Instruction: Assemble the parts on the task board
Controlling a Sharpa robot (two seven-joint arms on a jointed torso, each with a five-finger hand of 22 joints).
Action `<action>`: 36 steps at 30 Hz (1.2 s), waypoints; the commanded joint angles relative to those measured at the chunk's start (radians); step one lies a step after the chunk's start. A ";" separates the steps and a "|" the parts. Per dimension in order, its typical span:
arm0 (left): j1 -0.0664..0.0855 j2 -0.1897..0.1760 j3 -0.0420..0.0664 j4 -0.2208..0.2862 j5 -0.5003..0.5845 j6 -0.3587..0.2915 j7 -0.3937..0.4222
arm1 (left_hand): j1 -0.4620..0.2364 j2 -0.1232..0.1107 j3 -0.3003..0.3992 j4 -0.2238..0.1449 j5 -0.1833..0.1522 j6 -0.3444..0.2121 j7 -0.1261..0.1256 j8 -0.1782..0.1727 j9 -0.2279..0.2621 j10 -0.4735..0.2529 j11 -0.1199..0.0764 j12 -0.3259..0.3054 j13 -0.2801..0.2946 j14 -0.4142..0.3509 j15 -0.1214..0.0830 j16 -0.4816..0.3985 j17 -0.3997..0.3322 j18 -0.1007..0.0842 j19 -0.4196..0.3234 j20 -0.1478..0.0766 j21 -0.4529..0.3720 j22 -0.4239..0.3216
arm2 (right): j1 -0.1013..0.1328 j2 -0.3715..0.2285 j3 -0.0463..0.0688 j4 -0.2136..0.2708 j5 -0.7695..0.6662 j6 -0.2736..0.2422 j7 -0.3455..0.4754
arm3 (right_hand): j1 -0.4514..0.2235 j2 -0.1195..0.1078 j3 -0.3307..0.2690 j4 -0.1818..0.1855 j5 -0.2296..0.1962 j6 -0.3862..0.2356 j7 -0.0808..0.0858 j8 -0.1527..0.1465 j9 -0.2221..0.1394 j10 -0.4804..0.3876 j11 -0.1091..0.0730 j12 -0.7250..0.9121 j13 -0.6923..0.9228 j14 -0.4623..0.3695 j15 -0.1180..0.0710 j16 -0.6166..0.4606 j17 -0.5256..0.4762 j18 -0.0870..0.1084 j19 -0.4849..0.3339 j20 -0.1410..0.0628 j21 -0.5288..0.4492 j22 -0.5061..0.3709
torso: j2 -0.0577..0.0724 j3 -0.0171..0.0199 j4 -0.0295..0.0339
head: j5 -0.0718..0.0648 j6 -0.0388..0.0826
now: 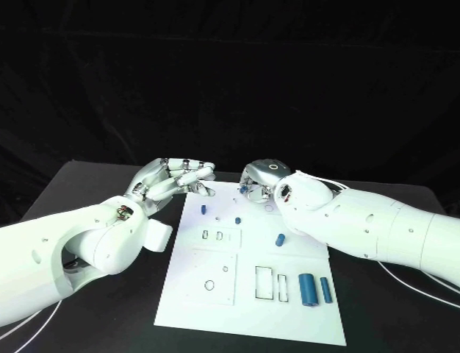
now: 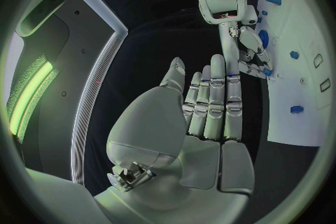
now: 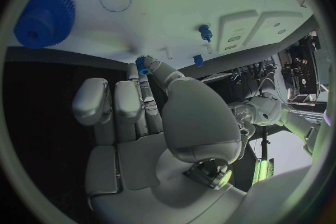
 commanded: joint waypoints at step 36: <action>0.003 0.004 0.001 0.002 0.014 0.017 0.003 | 0.002 0.009 -0.002 -0.002 0.001 -0.007 0.001 -0.006 -0.002 -0.008 0.003 -0.005 -0.001 -0.008 0.000 -0.006 0.000 0.007 -0.009 0.002 -0.007 -0.002 | 0.001 0.041 0.004 -0.061 0.003 -0.005 0.002 | -0.002 -0.009 0.001 0.007 0.005 -0.009 0.000 0.002 0.024 -0.003 0.007 -0.002 0.001 0.034 -0.004 0.011 0.004 -0.017 0.002 -0.001 0.008 0.008 | 0.002 -0.0006 -0.0011 | 0.016 -0.006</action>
